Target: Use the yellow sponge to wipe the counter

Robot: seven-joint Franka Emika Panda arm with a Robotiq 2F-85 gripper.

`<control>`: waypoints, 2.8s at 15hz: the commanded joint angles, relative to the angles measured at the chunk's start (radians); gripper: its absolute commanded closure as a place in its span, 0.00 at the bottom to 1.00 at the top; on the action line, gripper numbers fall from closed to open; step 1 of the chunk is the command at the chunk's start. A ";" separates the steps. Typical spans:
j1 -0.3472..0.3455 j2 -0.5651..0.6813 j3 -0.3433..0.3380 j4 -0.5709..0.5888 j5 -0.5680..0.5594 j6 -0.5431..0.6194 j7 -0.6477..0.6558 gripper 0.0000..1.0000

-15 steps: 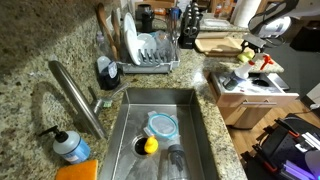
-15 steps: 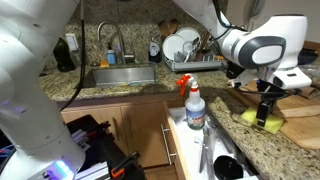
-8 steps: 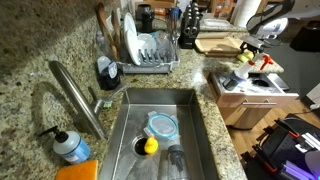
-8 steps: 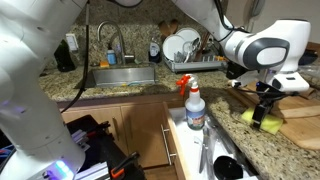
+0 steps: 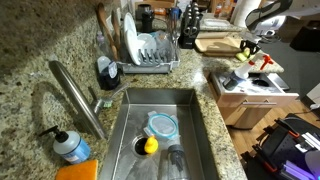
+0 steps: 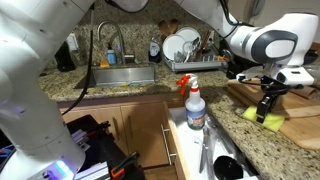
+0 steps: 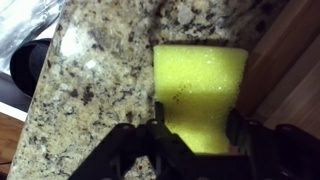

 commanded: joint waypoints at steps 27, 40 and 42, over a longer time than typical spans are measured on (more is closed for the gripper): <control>-0.043 0.093 -0.047 0.119 -0.219 -0.312 0.193 0.96; 0.207 -0.308 0.129 -0.401 -0.221 0.054 -0.108 0.96; 0.170 -0.306 0.165 -0.376 -0.160 0.062 -0.196 0.96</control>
